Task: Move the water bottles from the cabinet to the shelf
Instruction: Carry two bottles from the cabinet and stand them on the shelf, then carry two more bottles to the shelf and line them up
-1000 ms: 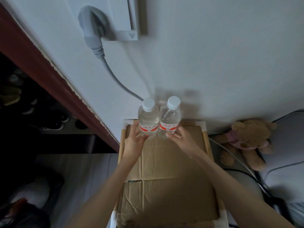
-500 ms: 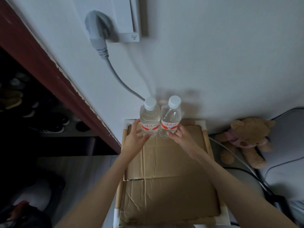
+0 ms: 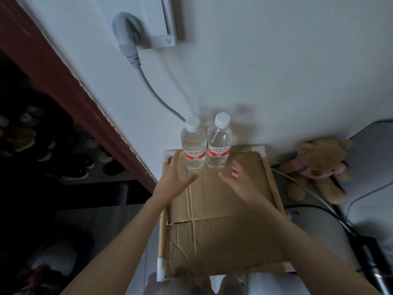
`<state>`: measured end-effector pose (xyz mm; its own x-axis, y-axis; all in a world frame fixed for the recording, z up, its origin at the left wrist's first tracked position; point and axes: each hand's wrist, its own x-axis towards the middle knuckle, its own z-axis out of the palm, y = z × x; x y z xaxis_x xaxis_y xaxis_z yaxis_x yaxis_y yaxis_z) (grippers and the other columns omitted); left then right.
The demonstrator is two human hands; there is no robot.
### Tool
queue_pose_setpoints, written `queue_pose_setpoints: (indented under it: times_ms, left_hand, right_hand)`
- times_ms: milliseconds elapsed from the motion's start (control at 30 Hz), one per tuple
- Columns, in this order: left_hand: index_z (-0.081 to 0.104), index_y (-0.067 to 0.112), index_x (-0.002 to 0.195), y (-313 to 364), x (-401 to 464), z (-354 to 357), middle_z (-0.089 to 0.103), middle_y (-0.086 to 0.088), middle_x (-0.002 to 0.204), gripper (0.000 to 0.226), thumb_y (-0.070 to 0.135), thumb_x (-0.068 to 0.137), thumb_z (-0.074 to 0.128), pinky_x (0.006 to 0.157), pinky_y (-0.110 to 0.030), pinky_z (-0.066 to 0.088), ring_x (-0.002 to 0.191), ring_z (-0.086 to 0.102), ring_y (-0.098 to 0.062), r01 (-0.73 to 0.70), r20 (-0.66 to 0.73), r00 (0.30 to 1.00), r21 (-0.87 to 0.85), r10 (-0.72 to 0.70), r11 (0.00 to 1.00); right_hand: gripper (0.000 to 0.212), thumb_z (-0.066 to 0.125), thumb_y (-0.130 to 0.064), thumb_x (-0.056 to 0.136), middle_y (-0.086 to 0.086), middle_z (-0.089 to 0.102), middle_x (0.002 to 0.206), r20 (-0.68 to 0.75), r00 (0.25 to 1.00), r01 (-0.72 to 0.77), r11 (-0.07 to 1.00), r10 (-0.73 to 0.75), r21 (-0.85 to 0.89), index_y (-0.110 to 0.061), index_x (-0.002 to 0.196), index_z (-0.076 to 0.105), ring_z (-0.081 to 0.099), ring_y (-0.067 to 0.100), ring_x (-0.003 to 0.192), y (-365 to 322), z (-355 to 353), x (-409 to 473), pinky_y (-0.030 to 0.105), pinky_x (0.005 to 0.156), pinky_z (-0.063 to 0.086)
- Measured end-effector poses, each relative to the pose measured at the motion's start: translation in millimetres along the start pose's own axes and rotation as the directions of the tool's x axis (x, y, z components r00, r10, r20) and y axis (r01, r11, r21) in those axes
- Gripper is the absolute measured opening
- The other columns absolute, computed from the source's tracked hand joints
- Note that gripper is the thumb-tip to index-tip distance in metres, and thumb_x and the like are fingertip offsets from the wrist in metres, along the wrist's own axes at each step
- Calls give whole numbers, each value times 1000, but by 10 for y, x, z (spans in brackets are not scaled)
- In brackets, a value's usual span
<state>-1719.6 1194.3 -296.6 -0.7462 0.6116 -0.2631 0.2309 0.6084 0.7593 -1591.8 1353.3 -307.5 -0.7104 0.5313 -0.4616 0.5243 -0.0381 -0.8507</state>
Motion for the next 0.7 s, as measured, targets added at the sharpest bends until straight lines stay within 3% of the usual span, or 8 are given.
queue_pose_setpoints:
  times_ms: [67, 167, 233, 300, 400, 500, 567, 700]
  left_hand:
    - [9, 32, 144, -20, -193, -10, 26, -2, 151, 87, 48, 78, 64, 105, -47, 35, 134, 34, -22, -12, -43, 999, 121, 18, 993]
    - [13, 27, 145, -78, -564, -1, 31, -6, 148, 80, 57, 80, 50, 110, -44, 29, 136, 29, -24, -18, -129, 989, 383, 73, 924]
    - [17, 29, 145, -123, -898, 30, 29, -8, 149, 79, 66, 77, 34, 114, -45, 22, 139, 24, -25, 87, -228, 974, 435, 17, 896]
    - [18, 31, 144, -177, -1278, 67, 26, -7, 151, 83, 71, 71, 19, 114, -46, 17, 141, 19, -25, 190, -307, 950, 442, -51, 877]
    - [15, 33, 144, -283, -1890, 63, 22, -4, 153, 97, 85, 63, 1, 115, -48, 13, 143, 14, -23, 332, -397, 907, 466, -141, 820]
    - [11, 35, 145, -403, -2557, -18, 16, -2, 155, 88, 78, 68, 8, 116, -47, 7, 144, 7, -22, 455, -506, 833, 395, -225, 798]
    - [16, 34, 144, -478, -3054, -73, 18, -4, 155, 82, 72, 72, 14, 116, -47, 7, 144, 8, -23, 528, -599, 757, 324, -261, 785]
    - [34, 27, 140, -610, -4153, -23, 36, -10, 147, 73, 65, 78, 25, 110, -54, 21, 139, 27, -32, 690, -769, 549, 195, -328, 697]
  right_hand:
    - [83, 64, -41, 82, 3, 23, 154, 4, 1000, 16, 992, -15, -126, -23, 146, 16, 27, 21, 139, 72, -21, -106, 42, 110, 29]
    - [81, 60, -47, 83, -1, 20, 155, 130, 988, 132, 909, -87, -395, -26, 147, 15, 22, 20, 141, 119, -106, -278, 42, 111, 25]
    - [82, 54, -54, 84, -1, 15, 156, 266, 954, 277, 752, -140, -598, -27, 147, 10, 17, 20, 142, 128, -165, -364, 42, 114, 22]
    - [81, 49, -57, 85, 1, 13, 156, 392, 899, 429, 575, -196, -697, -26, 148, 8, 16, 21, 142, 91, -180, -442, 43, 115, 21]
    - [78, 47, -55, 87, 3, 9, 157, 540, 802, 594, 426, -256, -682, -25, 148, 7, 14, 24, 142, -38, -26, -571, 45, 115, 18]
    - [79, 46, -56, 87, 1, 4, 158, 682, 659, 750, 221, -317, -623, -25, 148, 6, 7, 23, 144, -208, 307, -768, 44, 116, 12]
    - [79, 46, -56, 86, 0, 3, 157, 761, 559, 825, 129, -330, -550, -26, 148, 6, 4, 21, 144, -297, 610, -1010, 43, 117, 6]
    - [79, 44, -57, 87, -3, 0, 158, 890, 341, 932, -17, -304, -363, -28, 147, 4, 1, 18, 145, -374, 1300, -1734, 43, 116, 3]
